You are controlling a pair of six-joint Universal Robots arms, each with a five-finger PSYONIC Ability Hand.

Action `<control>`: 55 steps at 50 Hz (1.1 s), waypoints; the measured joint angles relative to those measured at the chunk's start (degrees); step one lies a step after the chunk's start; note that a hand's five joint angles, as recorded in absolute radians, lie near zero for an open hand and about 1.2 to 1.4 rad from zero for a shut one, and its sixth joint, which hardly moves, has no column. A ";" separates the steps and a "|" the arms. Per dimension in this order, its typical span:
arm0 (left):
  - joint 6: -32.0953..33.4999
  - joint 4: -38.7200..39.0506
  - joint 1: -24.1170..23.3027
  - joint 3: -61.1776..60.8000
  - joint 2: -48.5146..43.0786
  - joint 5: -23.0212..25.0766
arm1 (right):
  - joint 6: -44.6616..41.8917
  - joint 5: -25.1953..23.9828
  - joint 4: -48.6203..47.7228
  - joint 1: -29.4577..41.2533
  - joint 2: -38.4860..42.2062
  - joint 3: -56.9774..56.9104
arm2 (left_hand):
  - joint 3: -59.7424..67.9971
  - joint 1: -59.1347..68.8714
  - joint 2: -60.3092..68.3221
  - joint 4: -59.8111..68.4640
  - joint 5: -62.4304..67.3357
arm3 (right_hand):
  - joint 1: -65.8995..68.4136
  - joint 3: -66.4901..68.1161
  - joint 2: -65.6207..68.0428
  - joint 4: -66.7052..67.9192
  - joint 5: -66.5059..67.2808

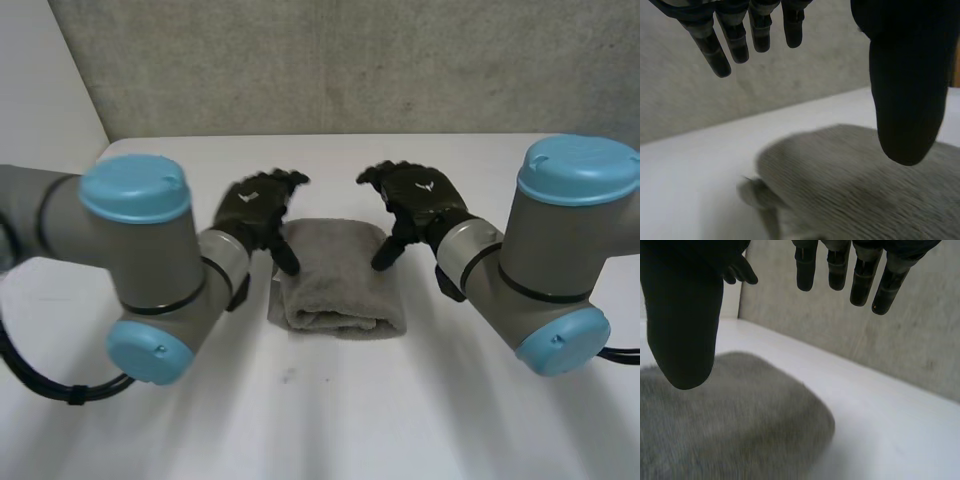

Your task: Fold the towel.

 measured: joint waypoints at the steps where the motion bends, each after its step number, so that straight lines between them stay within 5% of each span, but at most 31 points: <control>1: -0.41 -1.58 -0.77 1.75 -2.39 0.62 | 0.17 -1.15 0.77 -1.02 1.87 -0.59 | 0.05 0.00 0.05 0.03 0.00 | 0.00 0.00 0.00 0.00 0.00; 11: -0.04 -4.72 -1.53 6.02 -11.24 0.08 | -0.73 -4.06 1.31 -2.42 11.27 -3.63 | 0.16 0.35 0.22 0.25 0.00 | 0.00 0.00 0.00 0.00 0.00; 22: 5.29 -6.87 -0.34 5.20 -10.96 -2.14 | -4.31 -3.45 1.82 -2.34 13.96 -5.36 | 0.02 0.15 0.03 0.11 0.00 | 0.00 0.00 0.00 0.00 -0.29; 31: 6.76 -8.28 -0.78 5.49 -1.51 -2.21 | -7.21 1.11 2.34 -2.53 5.44 -5.99 | 0.00 0.14 -0.07 0.04 0.00 | 0.00 0.00 0.00 0.00 -0.33; 38: 6.07 -12.11 1.06 6.12 12.38 -2.78 | -10.66 8.33 2.57 -4.81 -8.60 -4.91 | -0.15 0.14 -0.15 -0.02 0.00 | 0.00 0.00 0.00 0.00 -0.34; 55: 4.15 -24.43 12.37 2.82 28.82 -3.34 | -13.56 8.11 7.49 -10.25 -23.51 2.54 | -1.77 -0.84 -1.78 -1.57 -0.12 | 0.00 0.00 0.00 0.00 -0.34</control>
